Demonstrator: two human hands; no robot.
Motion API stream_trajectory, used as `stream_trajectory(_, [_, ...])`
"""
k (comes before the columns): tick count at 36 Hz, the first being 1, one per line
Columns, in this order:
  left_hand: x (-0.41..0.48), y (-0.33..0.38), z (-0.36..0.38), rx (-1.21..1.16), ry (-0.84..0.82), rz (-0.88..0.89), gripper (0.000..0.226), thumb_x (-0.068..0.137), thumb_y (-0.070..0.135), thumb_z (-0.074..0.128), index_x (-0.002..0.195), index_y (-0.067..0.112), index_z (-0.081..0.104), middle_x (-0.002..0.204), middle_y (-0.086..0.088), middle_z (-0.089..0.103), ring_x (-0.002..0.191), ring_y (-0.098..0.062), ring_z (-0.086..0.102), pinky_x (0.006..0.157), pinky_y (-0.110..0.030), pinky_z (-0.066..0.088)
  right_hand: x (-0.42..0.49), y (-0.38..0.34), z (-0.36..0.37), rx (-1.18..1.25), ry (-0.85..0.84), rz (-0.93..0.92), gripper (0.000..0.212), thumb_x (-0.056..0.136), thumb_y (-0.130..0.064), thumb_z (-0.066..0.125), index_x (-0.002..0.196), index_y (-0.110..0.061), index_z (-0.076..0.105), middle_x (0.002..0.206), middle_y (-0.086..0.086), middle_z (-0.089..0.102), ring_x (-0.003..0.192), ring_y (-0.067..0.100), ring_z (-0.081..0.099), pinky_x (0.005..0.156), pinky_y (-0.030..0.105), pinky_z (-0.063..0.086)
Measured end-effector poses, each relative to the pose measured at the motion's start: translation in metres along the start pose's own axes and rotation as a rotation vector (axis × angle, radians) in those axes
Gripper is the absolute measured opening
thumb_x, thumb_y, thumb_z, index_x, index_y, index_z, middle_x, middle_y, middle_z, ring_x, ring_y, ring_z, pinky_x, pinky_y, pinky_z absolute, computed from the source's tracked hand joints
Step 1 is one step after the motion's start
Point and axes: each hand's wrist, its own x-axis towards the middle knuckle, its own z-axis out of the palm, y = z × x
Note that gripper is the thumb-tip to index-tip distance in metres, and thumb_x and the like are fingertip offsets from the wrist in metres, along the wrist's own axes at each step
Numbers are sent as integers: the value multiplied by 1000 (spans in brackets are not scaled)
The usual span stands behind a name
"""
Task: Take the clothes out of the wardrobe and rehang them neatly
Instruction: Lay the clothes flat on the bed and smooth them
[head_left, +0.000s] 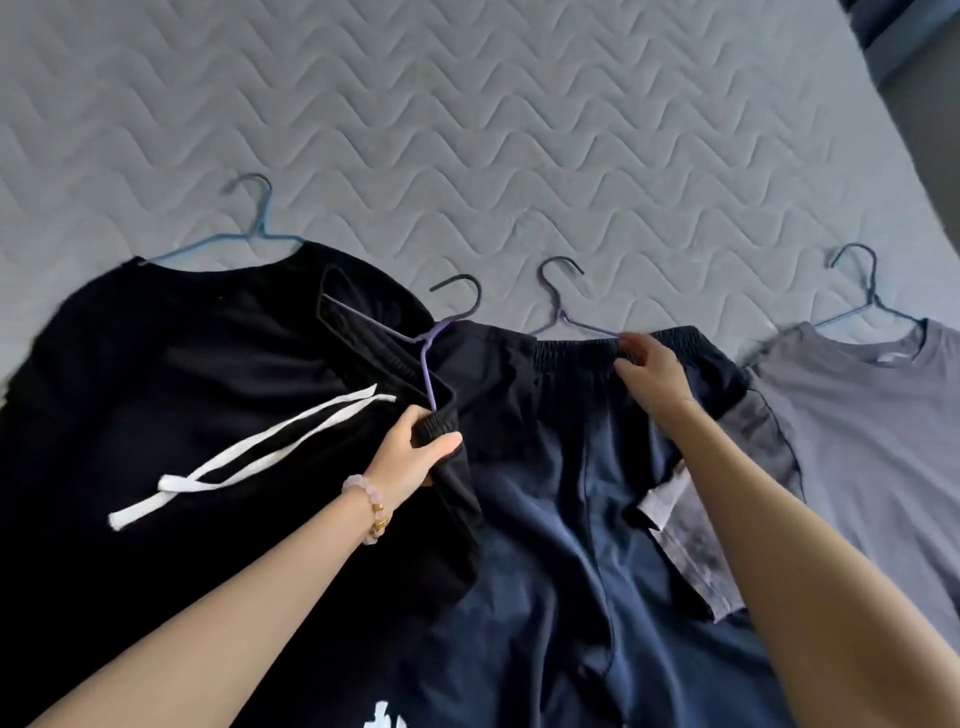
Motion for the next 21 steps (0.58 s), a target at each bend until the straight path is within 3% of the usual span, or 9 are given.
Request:
stream_trajectory(3, [3,-4,-2,-13,-7,-2,21,86,20,65,100,8,56,83,1,61,77,-9,60,72,-26,51,17,-3,1,-135,-25,-17,53,87,-12,52,139,-15,43,132,11,55,123,28,50,101,30,36])
stream_trajectory(5, [6,-8,-2,-6,-23,-15,20,86,19,64,101,9,56,82,2,62,73,-5,61,65,-20,52,29,-2,3,-238,-44,-24,59,88,-12,50,145,-15,35,140,15,46,130,30,42,108,37,33])
stream_trajectory(8, [10,-14,-6,37,-39,-3,15,87,19,64,99,13,57,80,7,63,67,4,62,57,-12,49,44,3,4,-431,-66,-9,59,89,-13,47,146,-15,31,148,15,35,141,29,27,117,49,15])
stream_trajectory(11, [13,-21,-17,77,-63,-16,16,85,21,66,99,18,60,90,5,68,85,-8,65,72,-26,54,44,7,6,-541,-46,-41,47,91,-17,50,137,-14,44,142,12,42,137,30,32,117,52,7])
stream_trajectory(13, [14,-25,-24,46,-74,-38,20,84,19,68,102,16,60,97,-2,70,93,-17,66,85,-40,54,42,9,8,-619,-2,-78,40,91,-20,54,130,-13,51,135,12,48,131,32,37,116,51,11])
stream_trajectory(15, [15,-28,-27,26,-83,-43,21,83,19,68,103,18,61,99,-2,70,96,-18,66,89,-43,52,39,9,8,-662,33,-96,33,90,-19,56,123,-12,56,129,15,53,126,34,42,114,49,20])
stream_trajectory(18, [16,-29,-25,15,-71,-25,18,83,21,69,99,23,61,96,2,70,92,-14,65,83,-37,53,33,7,3,-628,76,-111,26,90,-15,55,115,-11,63,121,16,59,117,36,49,100,44,36])
stream_trajectory(21, [13,-29,-23,8,-48,-19,15,84,18,67,96,25,61,93,5,69,89,-10,64,78,-30,51,24,-1,-9,-604,82,-123,24,89,-15,56,111,-13,65,116,16,63,113,36,53,92,43,43])
